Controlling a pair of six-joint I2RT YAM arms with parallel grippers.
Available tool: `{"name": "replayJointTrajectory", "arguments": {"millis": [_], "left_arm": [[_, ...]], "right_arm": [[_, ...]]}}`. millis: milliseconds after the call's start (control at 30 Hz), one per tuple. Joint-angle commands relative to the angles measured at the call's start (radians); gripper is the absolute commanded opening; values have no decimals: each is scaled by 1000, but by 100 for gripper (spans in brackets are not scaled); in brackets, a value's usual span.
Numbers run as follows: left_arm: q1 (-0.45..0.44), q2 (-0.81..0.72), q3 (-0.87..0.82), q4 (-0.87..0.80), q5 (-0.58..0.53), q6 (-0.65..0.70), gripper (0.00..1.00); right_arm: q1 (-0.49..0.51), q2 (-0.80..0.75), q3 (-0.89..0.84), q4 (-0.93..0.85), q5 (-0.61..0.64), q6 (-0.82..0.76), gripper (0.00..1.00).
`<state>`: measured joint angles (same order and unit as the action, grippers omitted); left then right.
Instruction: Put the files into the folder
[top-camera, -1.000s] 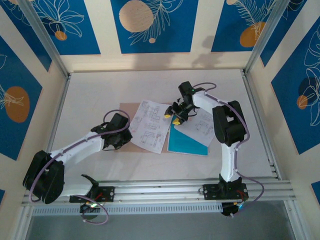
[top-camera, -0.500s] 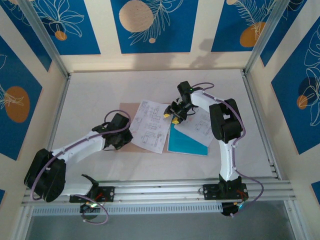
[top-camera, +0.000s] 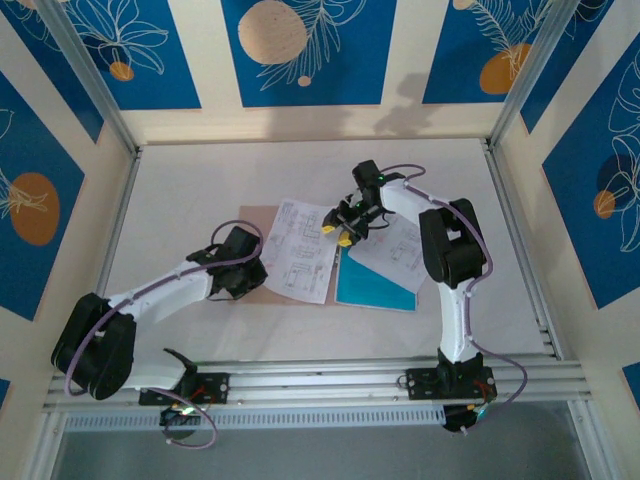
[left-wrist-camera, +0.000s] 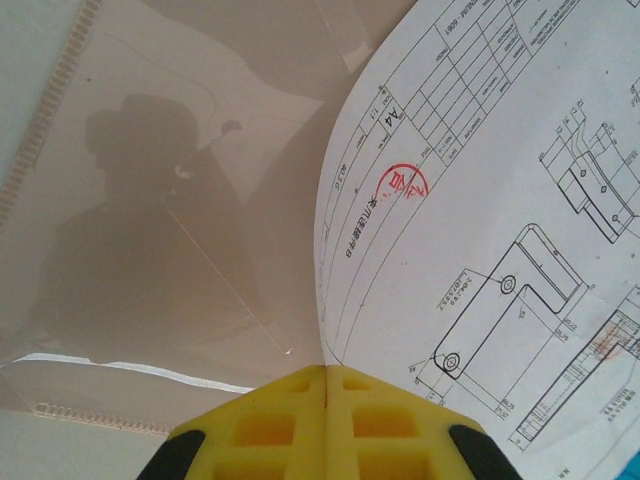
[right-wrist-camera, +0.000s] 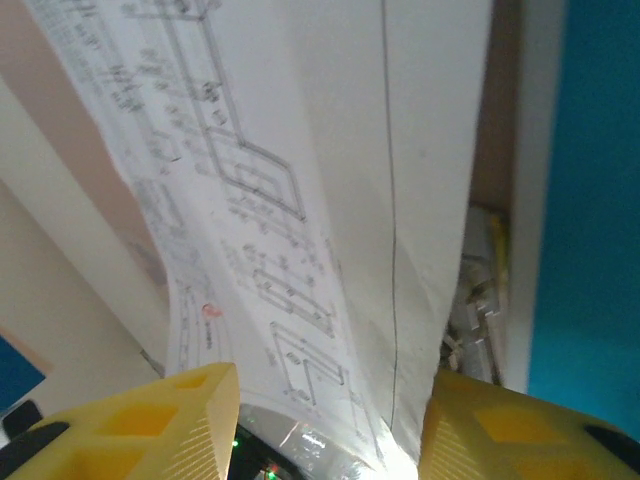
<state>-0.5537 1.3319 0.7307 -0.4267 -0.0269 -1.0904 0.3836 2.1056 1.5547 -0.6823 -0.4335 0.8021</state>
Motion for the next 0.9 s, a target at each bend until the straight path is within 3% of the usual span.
{"name": "replayJointTrajectory", "arguments": {"millis": [0,500,867], "left_arm": [[9,14,-1,9,13,21,0],[4,21,-4,16,20,21,0],[2,26,-4,16,25,20,0]], "right_arm": [[23,-60,-24,3,-62,-5,48],[135,-93,-87,-25,-30,-53,43],[176,-75,-108,-40,14,-80,30]]}}
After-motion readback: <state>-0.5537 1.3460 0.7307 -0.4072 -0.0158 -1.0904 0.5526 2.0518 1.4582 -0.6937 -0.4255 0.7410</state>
